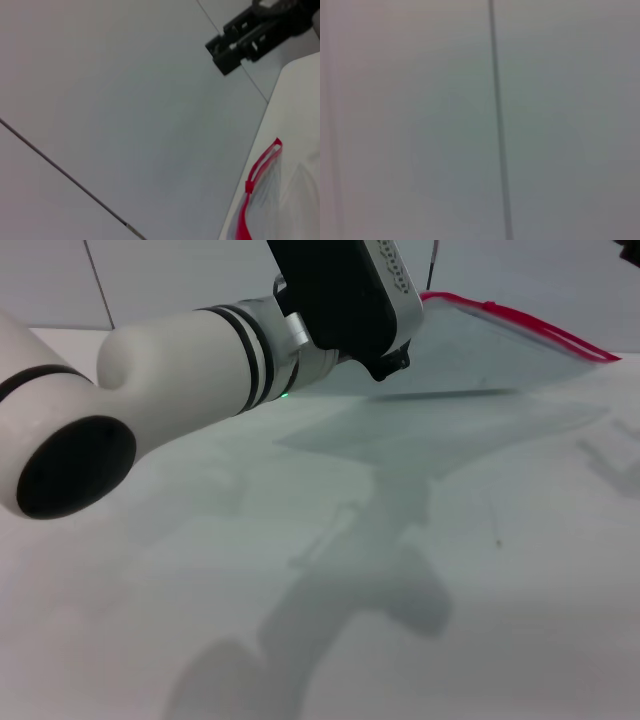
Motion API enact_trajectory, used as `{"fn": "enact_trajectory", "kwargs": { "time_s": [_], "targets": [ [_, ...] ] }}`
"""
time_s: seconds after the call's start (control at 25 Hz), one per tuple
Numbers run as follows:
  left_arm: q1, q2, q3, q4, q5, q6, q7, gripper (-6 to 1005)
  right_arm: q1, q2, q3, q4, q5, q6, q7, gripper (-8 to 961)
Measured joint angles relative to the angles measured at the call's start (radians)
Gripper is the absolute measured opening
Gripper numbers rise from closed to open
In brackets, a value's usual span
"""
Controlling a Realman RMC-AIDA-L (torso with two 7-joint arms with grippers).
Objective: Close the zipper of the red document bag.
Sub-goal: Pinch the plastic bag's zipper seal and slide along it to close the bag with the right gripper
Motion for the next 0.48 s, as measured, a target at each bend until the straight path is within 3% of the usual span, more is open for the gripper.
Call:
{"fn": "enact_trajectory", "kwargs": {
  "time_s": [0.2,0.48],
  "targets": [
    [0.002,0.0,0.0,-0.001,0.0,0.001,0.003,56,-0.004,0.003,-0.034,-0.073,-0.057,0.094,0.052,650],
    [0.002,0.0,0.002,-0.001,0.0,0.005,0.011,55,0.011,0.002,-0.173,-0.117,-0.105,0.087,0.062,648]
  ]
}}
